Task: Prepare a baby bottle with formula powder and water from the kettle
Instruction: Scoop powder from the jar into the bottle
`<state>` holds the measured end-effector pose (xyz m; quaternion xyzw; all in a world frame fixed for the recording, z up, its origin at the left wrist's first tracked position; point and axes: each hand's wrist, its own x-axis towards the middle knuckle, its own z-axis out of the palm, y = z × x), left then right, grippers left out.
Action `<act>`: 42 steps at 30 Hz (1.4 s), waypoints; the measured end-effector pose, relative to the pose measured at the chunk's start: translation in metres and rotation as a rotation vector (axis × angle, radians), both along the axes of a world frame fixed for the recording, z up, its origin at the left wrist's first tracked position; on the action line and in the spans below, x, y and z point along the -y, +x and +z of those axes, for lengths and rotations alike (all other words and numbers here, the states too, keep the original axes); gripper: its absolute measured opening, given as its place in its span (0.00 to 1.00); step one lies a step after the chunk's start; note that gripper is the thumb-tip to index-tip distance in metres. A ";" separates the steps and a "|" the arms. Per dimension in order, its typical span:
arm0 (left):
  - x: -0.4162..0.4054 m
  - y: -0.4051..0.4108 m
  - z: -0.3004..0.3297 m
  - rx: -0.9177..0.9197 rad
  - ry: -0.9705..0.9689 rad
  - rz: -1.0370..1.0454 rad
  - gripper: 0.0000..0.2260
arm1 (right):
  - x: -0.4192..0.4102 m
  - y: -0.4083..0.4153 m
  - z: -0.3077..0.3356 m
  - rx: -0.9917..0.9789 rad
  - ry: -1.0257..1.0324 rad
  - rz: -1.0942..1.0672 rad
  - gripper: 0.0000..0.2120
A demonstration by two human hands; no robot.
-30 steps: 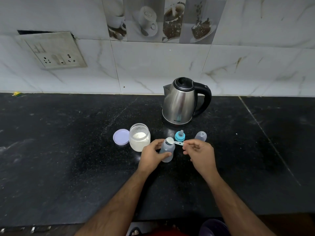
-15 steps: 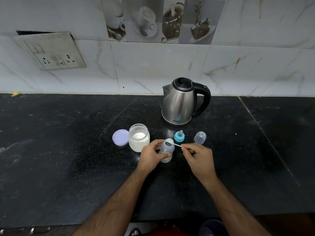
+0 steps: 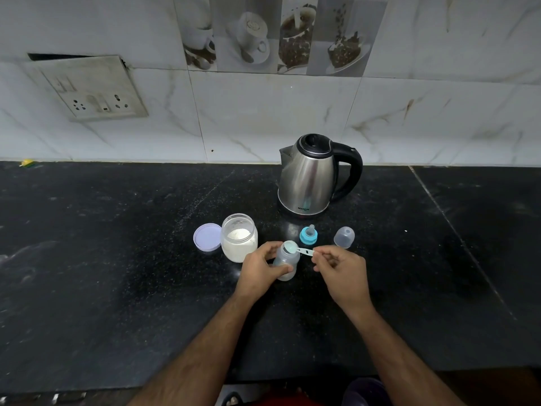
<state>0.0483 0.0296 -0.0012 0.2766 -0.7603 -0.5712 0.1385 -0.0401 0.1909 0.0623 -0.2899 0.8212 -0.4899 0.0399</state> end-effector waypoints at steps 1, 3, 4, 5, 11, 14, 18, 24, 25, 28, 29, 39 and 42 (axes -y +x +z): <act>0.000 0.001 0.000 0.001 -0.001 -0.002 0.26 | 0.001 0.000 0.000 0.049 -0.018 -0.017 0.06; -0.001 0.002 0.001 -0.004 0.003 0.002 0.25 | 0.002 0.000 0.000 0.111 -0.041 -0.033 0.08; -0.002 0.002 0.001 -0.005 0.006 0.004 0.25 | 0.002 0.000 0.001 0.145 -0.051 -0.039 0.08; -0.002 0.003 0.000 -0.002 0.005 0.005 0.25 | 0.002 0.000 0.001 0.176 -0.061 -0.045 0.08; -0.002 0.010 -0.003 0.021 0.008 0.014 0.35 | 0.011 -0.005 0.011 0.325 -0.107 -0.083 0.06; 0.000 0.021 -0.002 0.020 -0.013 0.059 0.32 | 0.025 -0.009 0.017 0.339 -0.120 -0.060 0.06; 0.008 0.045 -0.001 -0.020 -0.122 0.329 0.11 | 0.050 -0.013 0.029 0.280 -0.095 0.033 0.08; 0.032 0.069 0.000 -0.007 -0.163 0.519 0.12 | 0.104 -0.011 0.038 -0.008 0.084 0.149 0.07; 0.035 0.070 0.000 -0.003 -0.161 0.529 0.15 | 0.113 -0.010 0.040 -0.034 0.133 0.177 0.07; 0.044 0.070 0.003 0.005 -0.194 0.533 0.22 | 0.139 -0.007 0.038 -0.082 0.306 0.271 0.10; 0.047 0.069 0.004 0.022 -0.205 0.522 0.25 | 0.146 -0.005 0.036 -0.115 0.384 0.296 0.10; 0.055 0.062 0.026 0.035 -0.191 0.331 0.32 | 0.187 0.015 0.027 -0.437 0.821 0.369 0.11; 0.058 0.058 0.023 0.026 -0.175 0.310 0.32 | 0.187 0.016 0.025 -0.455 0.864 0.378 0.10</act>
